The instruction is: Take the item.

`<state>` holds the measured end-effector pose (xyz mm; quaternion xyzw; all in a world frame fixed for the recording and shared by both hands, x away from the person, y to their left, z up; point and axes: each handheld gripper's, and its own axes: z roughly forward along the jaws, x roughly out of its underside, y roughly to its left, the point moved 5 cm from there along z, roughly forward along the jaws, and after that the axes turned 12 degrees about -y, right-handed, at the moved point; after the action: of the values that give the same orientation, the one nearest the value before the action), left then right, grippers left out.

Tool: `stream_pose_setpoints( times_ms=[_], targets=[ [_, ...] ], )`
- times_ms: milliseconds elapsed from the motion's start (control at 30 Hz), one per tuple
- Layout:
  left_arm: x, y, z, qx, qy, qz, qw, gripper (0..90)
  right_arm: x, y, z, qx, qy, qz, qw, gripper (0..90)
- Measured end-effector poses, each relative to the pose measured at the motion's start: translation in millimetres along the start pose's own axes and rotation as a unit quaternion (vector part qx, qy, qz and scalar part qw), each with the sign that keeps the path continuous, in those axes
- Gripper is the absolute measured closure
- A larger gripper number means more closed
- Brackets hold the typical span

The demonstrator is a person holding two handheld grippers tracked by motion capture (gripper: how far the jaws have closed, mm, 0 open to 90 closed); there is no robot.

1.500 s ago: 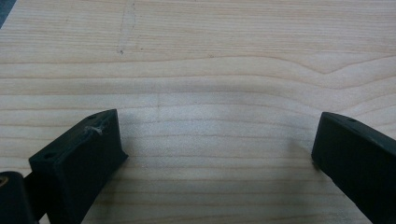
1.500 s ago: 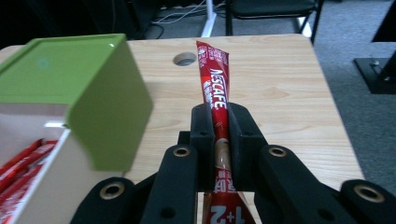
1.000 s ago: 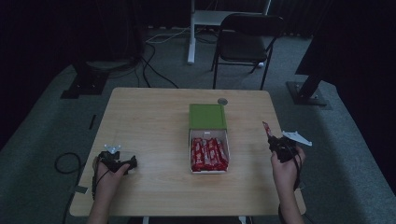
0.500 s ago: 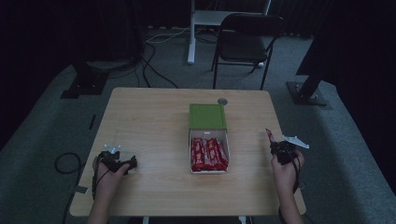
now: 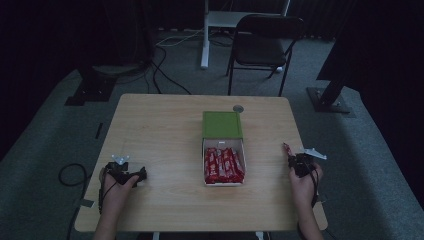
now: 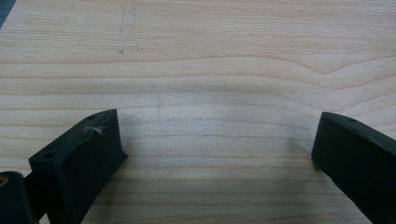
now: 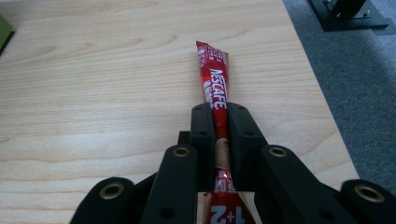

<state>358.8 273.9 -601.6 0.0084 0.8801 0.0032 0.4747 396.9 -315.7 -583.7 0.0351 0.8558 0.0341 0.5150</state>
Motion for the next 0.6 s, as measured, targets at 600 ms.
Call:
stream_pose_setpoints(
  times_ms=[600],
  targets=[
    [0.0, 0.0, 0.0, 0.000, 0.000, 0.000, 1.0000, 2.5, 11.4, -5.3, 5.1, -0.004, 0.026, 0.007, 0.9996, 76.0]
  ],
)
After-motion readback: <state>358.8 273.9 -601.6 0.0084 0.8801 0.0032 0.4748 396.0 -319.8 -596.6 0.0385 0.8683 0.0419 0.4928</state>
